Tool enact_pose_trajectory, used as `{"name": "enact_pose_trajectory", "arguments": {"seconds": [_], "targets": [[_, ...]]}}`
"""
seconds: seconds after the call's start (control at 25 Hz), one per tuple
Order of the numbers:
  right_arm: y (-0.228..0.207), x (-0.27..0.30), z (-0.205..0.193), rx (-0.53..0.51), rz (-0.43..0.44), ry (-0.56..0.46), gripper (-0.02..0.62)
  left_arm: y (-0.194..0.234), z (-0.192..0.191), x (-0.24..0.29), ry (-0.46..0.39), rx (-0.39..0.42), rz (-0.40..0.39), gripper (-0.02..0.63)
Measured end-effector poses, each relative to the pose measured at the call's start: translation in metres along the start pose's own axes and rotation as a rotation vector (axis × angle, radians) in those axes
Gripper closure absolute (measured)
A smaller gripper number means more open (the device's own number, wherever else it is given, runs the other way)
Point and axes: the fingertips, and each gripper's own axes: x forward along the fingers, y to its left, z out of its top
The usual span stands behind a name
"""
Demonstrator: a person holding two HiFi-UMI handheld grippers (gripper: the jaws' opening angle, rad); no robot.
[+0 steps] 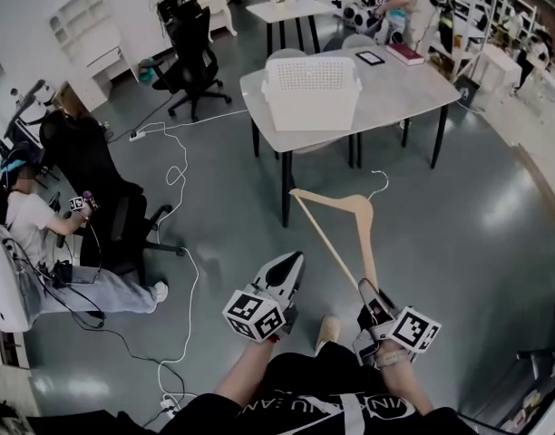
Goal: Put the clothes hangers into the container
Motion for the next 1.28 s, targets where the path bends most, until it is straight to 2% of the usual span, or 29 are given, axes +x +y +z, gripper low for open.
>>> {"name": "enact_pose_trajectory", "arguments": {"seconds": [0.2,0.48,0.64,0.76,0.92,1.04,1.28], "targets": [[-0.010,0.023,0.035,-0.001,0.013,0.026,0.532,0.007,0.005,0.038,0.013,0.001,0.021,0.595],[-0.020,0.050,0.071,0.026,0.087,0.031,0.531,0.021,0.002,0.081,-0.007,0.001,0.045,0.595],[-0.027,0.060,0.086,0.013,0.061,0.045,0.532,0.027,0.000,0.093,0.001,-0.006,0.057,0.595],[-0.016,0.070,0.093,0.052,0.126,0.035,0.532,0.037,0.002,0.096,-0.002,-0.007,0.075,0.595],[0.004,0.090,0.110,0.021,0.219,0.027,0.531,0.051,0.009,0.105,-0.019,-0.009,0.091,0.595],[0.011,0.106,0.119,0.030,0.237,0.033,0.531,0.064,0.016,0.119,-0.026,-0.016,0.094,0.595],[0.036,0.145,0.155,-0.021,0.302,0.022,0.531,0.089,0.050,0.168,-0.063,0.002,0.049,0.595]]}}
